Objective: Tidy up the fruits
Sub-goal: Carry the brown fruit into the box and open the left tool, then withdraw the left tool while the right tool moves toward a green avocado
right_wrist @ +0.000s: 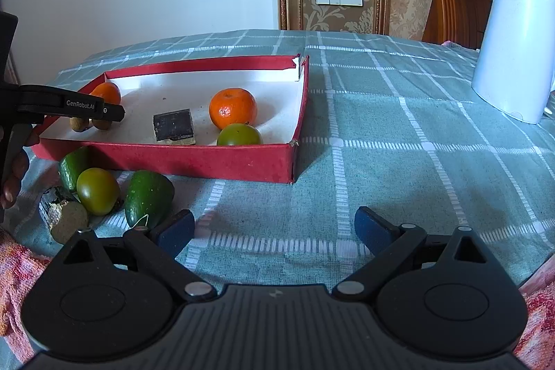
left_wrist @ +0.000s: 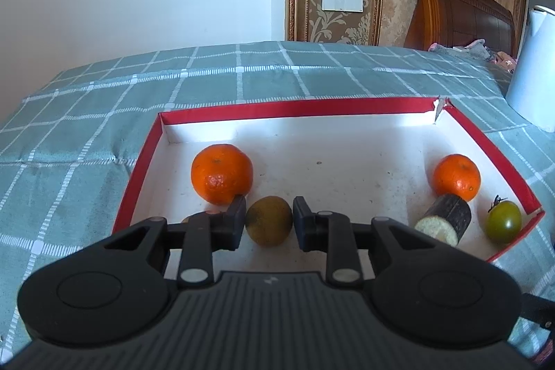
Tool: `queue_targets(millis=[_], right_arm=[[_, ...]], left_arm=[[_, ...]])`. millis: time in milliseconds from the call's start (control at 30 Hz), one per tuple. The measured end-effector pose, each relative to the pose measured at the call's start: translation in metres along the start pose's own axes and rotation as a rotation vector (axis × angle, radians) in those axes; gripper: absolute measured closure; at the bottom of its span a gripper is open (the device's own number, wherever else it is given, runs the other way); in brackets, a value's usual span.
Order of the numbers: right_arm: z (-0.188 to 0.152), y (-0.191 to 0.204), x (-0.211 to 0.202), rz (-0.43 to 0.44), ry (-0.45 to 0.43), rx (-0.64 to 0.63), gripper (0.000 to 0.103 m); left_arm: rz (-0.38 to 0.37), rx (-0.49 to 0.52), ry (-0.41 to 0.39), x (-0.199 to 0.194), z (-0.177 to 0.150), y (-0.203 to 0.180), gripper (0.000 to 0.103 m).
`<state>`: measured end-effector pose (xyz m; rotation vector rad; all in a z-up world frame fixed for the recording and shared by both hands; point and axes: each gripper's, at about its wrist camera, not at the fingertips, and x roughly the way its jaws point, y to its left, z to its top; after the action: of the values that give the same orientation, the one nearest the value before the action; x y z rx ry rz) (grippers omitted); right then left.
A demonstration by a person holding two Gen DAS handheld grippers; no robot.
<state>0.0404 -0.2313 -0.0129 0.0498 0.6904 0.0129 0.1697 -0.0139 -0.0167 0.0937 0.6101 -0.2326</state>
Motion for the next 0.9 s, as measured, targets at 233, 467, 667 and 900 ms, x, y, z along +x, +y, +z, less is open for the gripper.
queue_targets(millis=[233,467,667,900], right_arm=[[0.0,0.0,0.0,0.0,0.0,0.0,0.003],[0.0,0.0,0.0,-0.001,0.0,0.0,0.003],[0.0,0.0,0.0,-0.001,0.0,0.0,0.003],[0.0,0.001,0.0,-0.001,0.0,-0.001,0.003]], left_arm=[[0.019,0.0,0.014,-0.003,-0.001,0.0,0.06],[0.068,0.014,-0.069,-0.038,-0.003,0.002,0.033],[0.111,0.002,-0.136,-0.078,-0.015,0.007,0.021],[0.113,-0.089,-0.117,-0.104,-0.045,0.022,0.014]])
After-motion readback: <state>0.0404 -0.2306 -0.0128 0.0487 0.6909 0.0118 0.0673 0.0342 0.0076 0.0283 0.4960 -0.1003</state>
